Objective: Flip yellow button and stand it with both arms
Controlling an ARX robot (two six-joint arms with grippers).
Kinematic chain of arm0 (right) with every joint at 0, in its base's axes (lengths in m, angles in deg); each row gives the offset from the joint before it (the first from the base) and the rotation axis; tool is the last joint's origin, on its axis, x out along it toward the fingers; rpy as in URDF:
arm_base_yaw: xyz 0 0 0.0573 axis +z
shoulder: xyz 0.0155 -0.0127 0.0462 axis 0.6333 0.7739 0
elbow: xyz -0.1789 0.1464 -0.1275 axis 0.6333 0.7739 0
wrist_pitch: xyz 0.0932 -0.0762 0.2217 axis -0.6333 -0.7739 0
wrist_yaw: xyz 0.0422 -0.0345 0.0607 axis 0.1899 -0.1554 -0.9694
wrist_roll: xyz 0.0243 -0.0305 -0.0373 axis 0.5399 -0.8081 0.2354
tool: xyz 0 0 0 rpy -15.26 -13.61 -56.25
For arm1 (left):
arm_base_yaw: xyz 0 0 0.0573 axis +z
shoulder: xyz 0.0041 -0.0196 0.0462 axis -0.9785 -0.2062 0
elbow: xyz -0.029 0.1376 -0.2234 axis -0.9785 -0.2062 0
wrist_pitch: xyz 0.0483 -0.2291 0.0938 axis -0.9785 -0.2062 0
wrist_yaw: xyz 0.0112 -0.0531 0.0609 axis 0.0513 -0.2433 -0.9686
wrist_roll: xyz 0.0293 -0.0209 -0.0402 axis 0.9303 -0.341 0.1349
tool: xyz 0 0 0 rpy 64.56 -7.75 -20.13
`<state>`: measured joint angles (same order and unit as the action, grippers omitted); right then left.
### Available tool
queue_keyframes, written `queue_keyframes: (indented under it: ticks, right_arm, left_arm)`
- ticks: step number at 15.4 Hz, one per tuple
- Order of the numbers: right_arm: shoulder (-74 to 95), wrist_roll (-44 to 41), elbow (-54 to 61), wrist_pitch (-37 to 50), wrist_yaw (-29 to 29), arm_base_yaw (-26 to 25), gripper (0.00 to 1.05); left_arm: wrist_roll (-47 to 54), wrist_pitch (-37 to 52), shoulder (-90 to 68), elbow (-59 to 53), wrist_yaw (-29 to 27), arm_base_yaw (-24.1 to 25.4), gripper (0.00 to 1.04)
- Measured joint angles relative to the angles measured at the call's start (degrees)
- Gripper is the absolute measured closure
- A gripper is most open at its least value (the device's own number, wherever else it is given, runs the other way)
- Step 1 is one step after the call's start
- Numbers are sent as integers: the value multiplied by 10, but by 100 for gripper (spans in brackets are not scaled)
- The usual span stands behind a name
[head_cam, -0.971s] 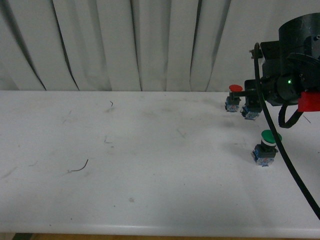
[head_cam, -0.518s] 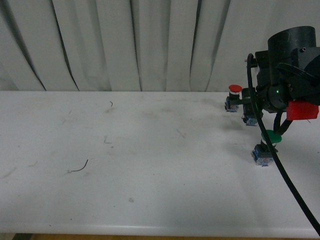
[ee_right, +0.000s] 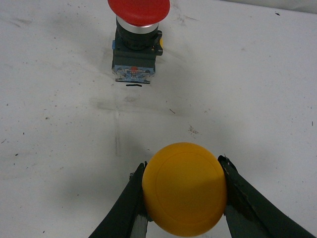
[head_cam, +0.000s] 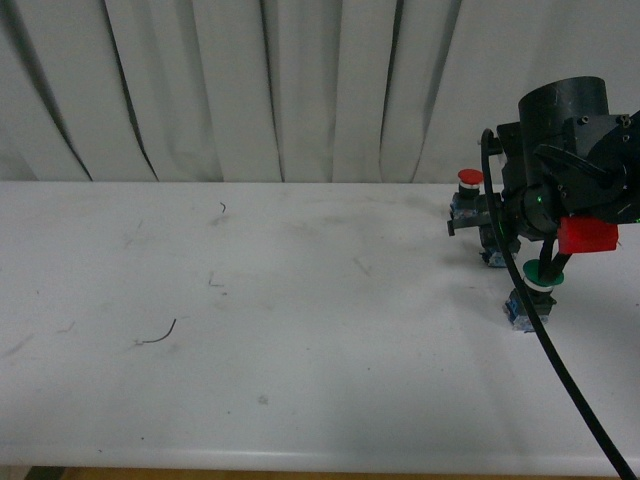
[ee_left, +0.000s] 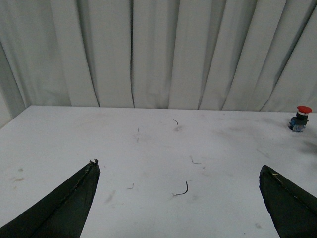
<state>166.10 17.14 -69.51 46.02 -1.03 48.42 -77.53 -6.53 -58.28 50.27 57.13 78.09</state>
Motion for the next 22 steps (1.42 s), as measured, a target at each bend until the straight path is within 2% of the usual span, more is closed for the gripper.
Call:
queue_keyframes:
  ticks: [8,9,11,13,14,15,22]
  right_arm:
    - [4,1,-6,-4,1,5,68]
    - [4,1,-6,-4,3,6,64]
    - [4,4,-7,-4,5,6,43]
    - [4,7,-8,-1,5,6,13]
    - [4,7,-8,0,6,6,5]
    - [4,7,-9,2,6,6,8]
    - [-22,18,28,43,-24,2,6]
  left_arm:
    - [0,0,0,0,0,0,7]
    - [0,0,0,0,0,0,7]
    - [0,0,0,0,0,0,7]
    - [0,0,0,0,0,0,7]
    - [0,0,0,0,0,0,7]
    - [0,0,0,0,0,0,7]
    - [0,0,0,0,0,0,7]
